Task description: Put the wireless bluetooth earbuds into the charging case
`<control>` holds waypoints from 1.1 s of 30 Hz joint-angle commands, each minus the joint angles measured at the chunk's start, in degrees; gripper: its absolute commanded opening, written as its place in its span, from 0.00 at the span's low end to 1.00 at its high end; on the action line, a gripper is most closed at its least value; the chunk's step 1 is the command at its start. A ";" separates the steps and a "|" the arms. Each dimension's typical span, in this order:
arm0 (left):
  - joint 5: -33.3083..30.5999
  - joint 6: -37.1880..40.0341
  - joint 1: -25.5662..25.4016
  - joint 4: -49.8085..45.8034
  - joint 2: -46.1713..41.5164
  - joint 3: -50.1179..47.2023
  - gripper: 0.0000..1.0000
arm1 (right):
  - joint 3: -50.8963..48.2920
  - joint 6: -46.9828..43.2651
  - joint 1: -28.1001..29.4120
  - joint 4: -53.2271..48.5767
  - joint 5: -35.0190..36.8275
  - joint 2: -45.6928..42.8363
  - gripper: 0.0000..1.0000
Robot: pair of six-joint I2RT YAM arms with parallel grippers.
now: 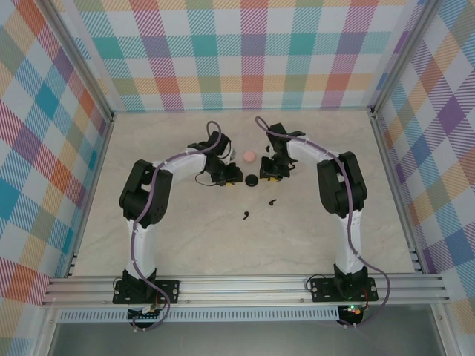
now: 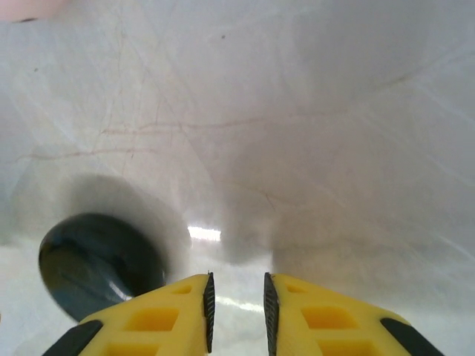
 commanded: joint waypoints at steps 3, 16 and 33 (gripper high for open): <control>6.32 1.30 2.25 1.73 0.06 3.33 0.36 | -4.21 1.30 -0.85 4.78 -7.38 -6.55 0.32; 12.22 -0.46 2.98 4.73 5.04 4.92 0.40 | -4.95 3.73 -0.89 8.61 -15.85 -3.08 0.39; 14.75 -1.11 3.06 6.45 6.76 3.62 0.41 | -4.68 4.04 -0.85 8.37 -15.58 0.04 0.32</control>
